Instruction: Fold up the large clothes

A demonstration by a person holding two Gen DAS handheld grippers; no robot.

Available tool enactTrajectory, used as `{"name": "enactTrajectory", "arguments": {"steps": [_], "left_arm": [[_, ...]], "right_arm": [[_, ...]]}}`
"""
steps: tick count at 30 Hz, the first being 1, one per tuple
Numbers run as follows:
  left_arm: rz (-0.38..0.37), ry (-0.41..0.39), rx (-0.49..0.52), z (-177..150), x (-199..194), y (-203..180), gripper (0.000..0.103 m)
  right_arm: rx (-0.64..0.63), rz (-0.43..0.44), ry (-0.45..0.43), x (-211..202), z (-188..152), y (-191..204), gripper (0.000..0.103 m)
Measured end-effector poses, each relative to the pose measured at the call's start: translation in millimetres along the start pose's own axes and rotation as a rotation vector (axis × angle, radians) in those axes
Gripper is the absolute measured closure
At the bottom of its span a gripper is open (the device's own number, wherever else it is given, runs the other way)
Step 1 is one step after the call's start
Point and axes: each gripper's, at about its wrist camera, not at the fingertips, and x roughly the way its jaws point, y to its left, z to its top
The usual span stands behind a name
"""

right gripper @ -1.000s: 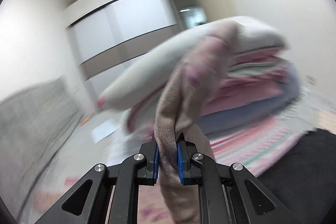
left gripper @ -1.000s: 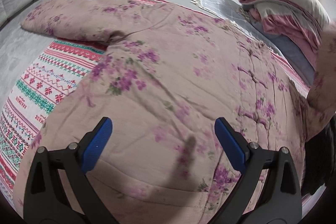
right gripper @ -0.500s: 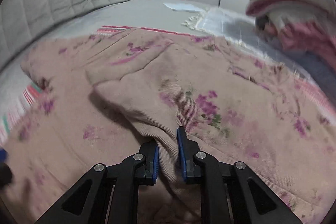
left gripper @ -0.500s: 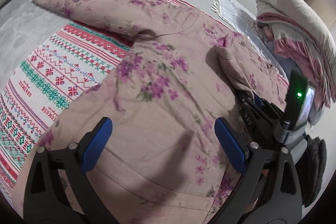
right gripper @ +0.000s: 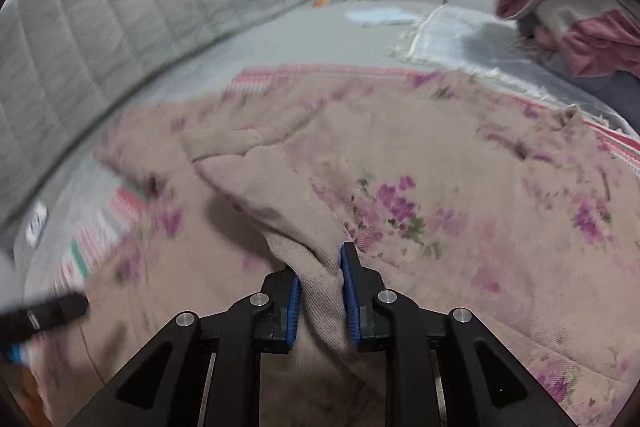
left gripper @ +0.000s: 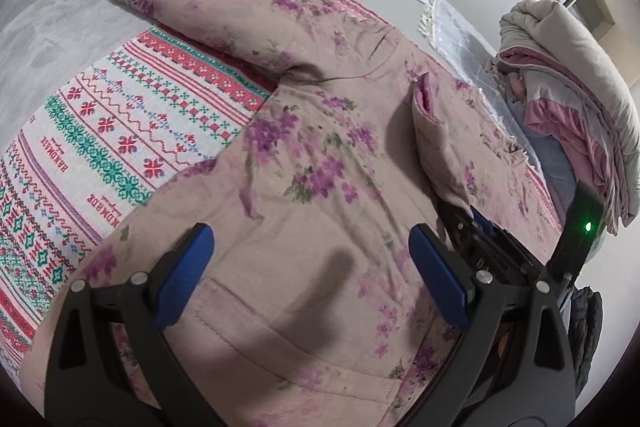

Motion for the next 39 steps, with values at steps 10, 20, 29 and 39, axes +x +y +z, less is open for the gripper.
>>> {"name": "enactTrajectory", "arguments": {"steps": [10, 20, 29, 39], "left_arm": [[0.004, -0.004, 0.010, 1.2, 1.0, -1.2, 0.005], [0.005, -0.001, 0.014, 2.5, 4.2, -0.5, 0.005], [0.001, -0.001, -0.014, 10.1, 3.5, 12.1, 0.005], [0.040, -0.013, -0.060, 30.9, -6.1, 56.9, 0.005]], "right_arm": [[0.107, 0.137, -0.103, -56.0, 16.9, -16.2, 0.035], [0.055, -0.073, 0.046, -24.5, -6.1, -22.9, 0.030], [0.400, -0.056, 0.177, -116.8, -66.8, -67.4, 0.030], [0.502, 0.112, 0.090, -144.1, -129.7, -58.7, 0.017]]}}
